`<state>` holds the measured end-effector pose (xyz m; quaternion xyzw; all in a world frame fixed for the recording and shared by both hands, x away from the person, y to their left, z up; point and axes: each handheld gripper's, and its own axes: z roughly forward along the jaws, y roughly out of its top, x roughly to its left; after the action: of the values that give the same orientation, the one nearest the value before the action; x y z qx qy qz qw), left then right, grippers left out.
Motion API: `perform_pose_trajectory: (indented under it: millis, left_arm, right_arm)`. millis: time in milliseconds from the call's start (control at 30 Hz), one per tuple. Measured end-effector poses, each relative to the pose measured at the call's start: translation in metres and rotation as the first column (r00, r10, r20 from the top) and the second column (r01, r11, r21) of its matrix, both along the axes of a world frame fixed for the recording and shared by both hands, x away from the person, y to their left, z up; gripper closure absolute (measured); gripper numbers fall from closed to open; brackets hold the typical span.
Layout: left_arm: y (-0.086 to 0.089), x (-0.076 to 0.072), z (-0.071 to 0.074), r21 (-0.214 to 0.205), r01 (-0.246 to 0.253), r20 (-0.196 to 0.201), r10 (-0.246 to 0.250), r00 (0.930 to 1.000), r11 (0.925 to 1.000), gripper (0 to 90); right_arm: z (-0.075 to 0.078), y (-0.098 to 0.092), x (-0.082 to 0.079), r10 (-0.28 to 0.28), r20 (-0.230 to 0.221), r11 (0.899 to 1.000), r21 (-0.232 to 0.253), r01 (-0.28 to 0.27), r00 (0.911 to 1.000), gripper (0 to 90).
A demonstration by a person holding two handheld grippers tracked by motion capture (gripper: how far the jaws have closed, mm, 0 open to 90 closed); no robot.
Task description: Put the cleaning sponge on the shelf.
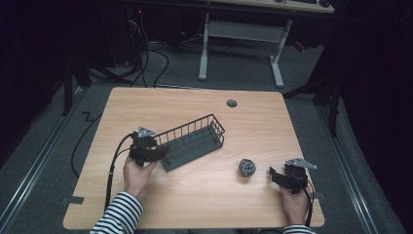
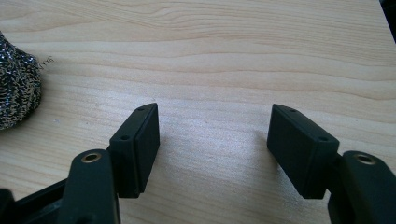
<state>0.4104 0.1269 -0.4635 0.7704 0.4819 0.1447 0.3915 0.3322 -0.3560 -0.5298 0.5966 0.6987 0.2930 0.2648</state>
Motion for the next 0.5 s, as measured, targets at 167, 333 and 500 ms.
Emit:
perform_pose_trajectory:
  millis: [167, 333, 500]
  left_arm:
    - [-0.0025, -0.0012, 0.0001, -0.002, 0.008, -0.004, -0.008, 1.0, 1.0, 42.9]
    - [-0.0072, -0.0049, -0.0002, -0.008, 0.025, -0.004, -0.025, 0.9997, 0.9997, 42.8]
    - [-0.0091, -0.0058, -0.0004, -0.01, 0.034, -0.004, -0.034, 0.9994, 0.9994, 42.8]
  right_arm:
    - [0.0, 0.0001, 0.0, -0.001, 0.0, 1.0, 0.001, 0.001, 1.0, 34.8]
    - [0.0, 0.0001, 0.0, 0.0, 0.0, 1.0, 0.0, 0.0, 1.0, 34.8]
    - [0.0, 0.0001, 0.0, -0.001, 0.0, 1.0, 0.0, 0.001, 1.0, 34.8]
